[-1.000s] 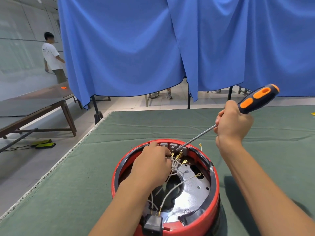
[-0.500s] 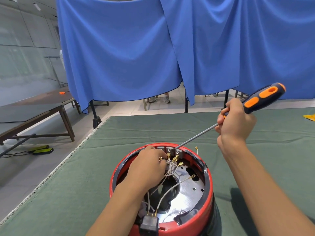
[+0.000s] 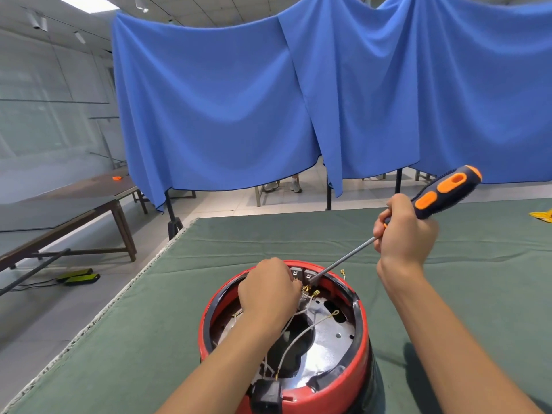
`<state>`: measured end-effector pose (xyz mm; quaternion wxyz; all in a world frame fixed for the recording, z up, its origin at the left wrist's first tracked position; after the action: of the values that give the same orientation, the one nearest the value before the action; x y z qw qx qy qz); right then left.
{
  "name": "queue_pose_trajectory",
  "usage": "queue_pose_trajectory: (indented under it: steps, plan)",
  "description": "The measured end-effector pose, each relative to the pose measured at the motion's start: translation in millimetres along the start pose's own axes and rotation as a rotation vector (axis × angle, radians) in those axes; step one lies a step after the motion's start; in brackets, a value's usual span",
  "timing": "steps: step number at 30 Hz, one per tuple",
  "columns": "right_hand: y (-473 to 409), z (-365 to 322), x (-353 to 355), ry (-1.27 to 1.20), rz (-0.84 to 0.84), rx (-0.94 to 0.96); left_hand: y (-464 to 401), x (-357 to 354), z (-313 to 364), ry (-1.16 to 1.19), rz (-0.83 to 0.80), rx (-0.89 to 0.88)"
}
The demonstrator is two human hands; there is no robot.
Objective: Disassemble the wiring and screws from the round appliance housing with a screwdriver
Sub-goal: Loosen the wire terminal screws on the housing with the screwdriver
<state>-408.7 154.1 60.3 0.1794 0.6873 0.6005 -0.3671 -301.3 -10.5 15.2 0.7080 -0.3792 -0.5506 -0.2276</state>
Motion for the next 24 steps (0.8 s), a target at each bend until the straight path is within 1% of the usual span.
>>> queue_pose_trajectory:
  steps: [1,3,7,9,11,13,15,19,20,22,24]
  plan:
    - [-0.5,0.4,0.2,0.000,-0.002,0.000,0.3,-1.4,-0.3,0.026,-0.001,0.009]
    - [-1.2,0.8,-0.1,0.001,0.000,-0.001,-0.3,-4.6,-3.0,0.124,-0.055,0.044]
    - [-0.8,1.4,-0.2,0.006,0.000,-0.014,-2.8,-11.2,-3.5,0.511,-0.226,0.065]
    - [-0.9,1.4,0.9,0.003,0.003,-0.021,-3.2,-10.1,-3.6,0.637,-0.227,0.075]
    - [-1.4,0.4,1.4,-0.008,0.008,-0.032,-2.8,-7.3,-5.2,0.724,-0.192,0.087]
    - [-2.2,-0.7,1.4,-0.017,0.015,-0.041,-2.0,-5.1,-7.0,0.757,-0.170,0.087]
    - [-2.8,-1.4,1.4,-0.023,0.018,-0.046,0.3,-5.6,-7.4,0.763,-0.193,0.064]
    - [-1.1,-0.1,1.2,-0.005,0.002,-0.043,7.2,-10.8,-1.3,0.606,-0.285,-0.065]
    - [-0.7,-0.1,1.8,-0.001,0.003,-0.040,8.1,-11.3,0.2,0.564,-0.282,-0.096]
    - [-0.6,-1.9,2.4,-0.014,0.018,-0.037,8.5,-8.4,0.8,0.527,-0.216,-0.127]
    - [-1.8,-5.7,3.3,-0.064,0.052,-0.037,7.3,-2.6,-2.7,0.589,-0.131,-0.104]
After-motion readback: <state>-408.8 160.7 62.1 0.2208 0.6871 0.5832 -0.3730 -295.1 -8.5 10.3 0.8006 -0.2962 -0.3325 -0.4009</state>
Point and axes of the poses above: each hand's wrist, its own y-axis away from the middle knuckle, its own x-axis out of the back of the hand, z = x × y, the point moved 5 cm from there along -y, towards the middle knuckle, and after that the axes turned 13 degrees about -y, right-handed, at the moved point
